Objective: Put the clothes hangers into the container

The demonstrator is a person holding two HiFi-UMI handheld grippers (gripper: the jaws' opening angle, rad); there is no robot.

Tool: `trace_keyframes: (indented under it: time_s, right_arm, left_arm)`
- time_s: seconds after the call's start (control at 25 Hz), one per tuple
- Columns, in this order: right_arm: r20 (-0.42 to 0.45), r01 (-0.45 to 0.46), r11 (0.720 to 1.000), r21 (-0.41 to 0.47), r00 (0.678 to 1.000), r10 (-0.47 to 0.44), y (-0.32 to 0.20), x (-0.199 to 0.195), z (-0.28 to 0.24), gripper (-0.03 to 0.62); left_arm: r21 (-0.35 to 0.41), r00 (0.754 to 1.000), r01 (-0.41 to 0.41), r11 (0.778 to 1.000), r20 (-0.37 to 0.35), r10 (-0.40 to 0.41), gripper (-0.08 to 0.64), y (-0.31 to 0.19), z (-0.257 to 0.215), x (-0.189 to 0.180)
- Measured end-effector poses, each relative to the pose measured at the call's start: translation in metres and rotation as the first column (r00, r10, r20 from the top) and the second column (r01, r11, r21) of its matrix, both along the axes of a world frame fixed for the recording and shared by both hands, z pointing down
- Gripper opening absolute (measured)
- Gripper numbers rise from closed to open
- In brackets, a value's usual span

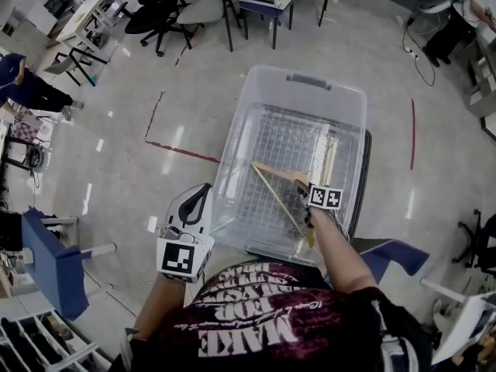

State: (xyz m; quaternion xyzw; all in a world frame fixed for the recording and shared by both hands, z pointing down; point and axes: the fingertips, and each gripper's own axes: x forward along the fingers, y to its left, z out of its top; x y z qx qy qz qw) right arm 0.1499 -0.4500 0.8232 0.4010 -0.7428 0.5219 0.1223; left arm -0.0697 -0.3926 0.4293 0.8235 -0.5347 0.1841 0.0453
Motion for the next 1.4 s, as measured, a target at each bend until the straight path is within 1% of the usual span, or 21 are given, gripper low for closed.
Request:
trace_keyframes:
  time_s: [0.08, 0.16, 0.24, 0.28, 0.32, 0.4, 0.48, 0.56, 0.6, 0.64, 0.68, 0.72, 0.76, 0.84, 0.88, 0.96, 1.04, 1.12, 1.2, 1.28, 1.4]
  right_arm:
    - [-0.062, -0.025, 0.999, -0.031, 0.998, 0.023, 0.002, 0.007, 0.014, 0.108]
    - [-0.140, -0.020, 0.999, -0.045, 0.990, 0.013, 0.001, 0.010, 0.024, 0.139]
    - [-0.231, 0.023, 0.998, -0.054, 0.972, -0.035, 0.006, 0.009, 0.032, 0.273]
    - [-0.283, 0.055, 0.997, -0.054, 0.957, -0.068, 0.012, 0.010, 0.034, 0.335]
    - [-0.335, 0.088, 0.995, -0.047, 0.937, -0.098, 0.018, 0.011, 0.033, 0.362]
    - [-0.421, 0.141, 0.990, -0.003, 0.898, -0.129, 0.025, 0.015, 0.022, 0.367]
    - [-0.467, 0.162, 0.985, 0.058, 0.877, -0.117, 0.027, 0.013, 0.000, 0.376]
    - [-0.474, 0.153, 0.980, 0.130, 0.878, -0.074, 0.029, 0.010, -0.030, 0.377]
    - [-0.454, 0.133, 0.976, 0.171, 0.890, -0.042, 0.032, 0.007, -0.049, 0.377]
    - [-0.413, 0.104, 0.969, 0.223, 0.911, -0.003, 0.035, 0.004, -0.073, 0.371]
    - [-0.353, 0.067, 0.956, 0.286, 0.935, 0.040, 0.038, 0.001, -0.101, 0.322]
    - [-0.283, 0.025, 0.933, 0.359, 0.955, 0.084, 0.040, -0.001, -0.132, 0.227]
    - [-0.219, -0.018, 0.899, 0.438, 0.967, 0.127, 0.044, -0.002, -0.165, 0.160]
    - [-0.135, -0.077, 0.809, 0.583, 0.972, 0.191, 0.053, 0.000, -0.229, 0.037]
    - [-0.120, -0.083, 0.762, 0.642, 0.971, 0.207, 0.060, 0.000, -0.257, 0.005]
    - [-0.147, -0.042, 0.682, 0.730, 0.965, 0.217, 0.072, -0.006, -0.306, 0.004]
    - [-0.212, 0.019, 0.624, 0.781, 0.949, 0.236, 0.082, -0.015, -0.346, 0.003]
    - [-0.250, 0.044, 0.588, 0.807, 0.929, 0.273, 0.091, -0.021, -0.376, 0.003]
    - [-0.266, 0.048, 0.564, 0.825, 0.912, 0.312, 0.100, -0.022, -0.399, 0.003]
    - [-0.277, 0.047, 0.549, 0.835, 0.897, 0.345, 0.109, -0.022, -0.418, 0.003]
    - [-0.291, 0.042, 0.540, 0.840, 0.875, 0.386, 0.119, -0.024, -0.432, 0.003]
  left_arm:
    - [-0.002, 1.000, 0.002, 1.000, 0.000, -0.002, 0.006, 0.003, 0.002, 0.000]
    - [-0.004, 1.000, 0.001, 1.000, 0.007, -0.001, 0.005, 0.004, 0.007, 0.002]
    - [-0.013, 1.000, -0.009, 1.000, 0.007, 0.009, 0.005, 0.002, 0.016, 0.006]
    - [-0.017, 1.000, -0.025, 1.000, -0.004, 0.025, 0.006, 0.002, 0.020, 0.010]
    - [-0.021, 0.999, -0.046, 0.999, -0.019, 0.045, 0.005, 0.003, 0.023, 0.014]
    - [-0.020, 0.995, -0.087, 0.996, -0.045, 0.086, 0.005, 0.003, 0.026, 0.019]
    - [-0.004, 0.992, -0.118, 0.993, -0.053, 0.117, 0.006, 0.000, 0.026, 0.014]
    - [0.005, 0.986, -0.149, 0.989, -0.073, 0.149, 0.006, -0.001, 0.024, 0.007]
    - [0.006, 0.982, -0.168, 0.986, -0.083, 0.168, 0.005, 0.000, 0.022, 0.004]
    - [0.009, 0.977, -0.190, 0.982, -0.092, 0.190, 0.005, 0.000, 0.019, 0.002]
    - [0.015, 0.972, -0.213, 0.977, -0.102, 0.213, 0.006, 0.000, 0.015, 0.000]
    - [0.025, 0.965, -0.235, 0.972, -0.114, 0.236, 0.005, 0.000, 0.011, -0.001]
    - [0.037, 0.957, -0.254, 0.966, -0.131, 0.257, 0.005, -0.001, 0.006, -0.003]
    - [0.065, 0.944, -0.279, 0.958, -0.162, 0.286, 0.006, -0.003, -0.002, -0.008]
    - [0.079, 0.939, -0.285, 0.955, -0.176, 0.294, 0.005, -0.005, -0.007, -0.011]
    - [0.103, 0.929, -0.289, 0.952, -0.210, 0.305, 0.005, -0.009, -0.015, -0.019]
    - [0.124, 0.920, -0.292, 0.948, -0.235, 0.314, 0.006, -0.013, -0.022, -0.026]
    - [0.144, 0.911, -0.304, 0.942, -0.247, 0.332, 0.005, -0.013, -0.028, -0.031]
    - [0.162, 0.900, -0.326, 0.931, -0.247, 0.359, 0.005, -0.010, -0.033, -0.028]
    - [0.178, 0.890, -0.356, 0.917, -0.234, 0.391, 0.005, -0.006, -0.037, -0.023]
    - [0.195, 0.878, -0.395, 0.898, -0.207, 0.431, 0.005, -0.002, -0.037, -0.021]
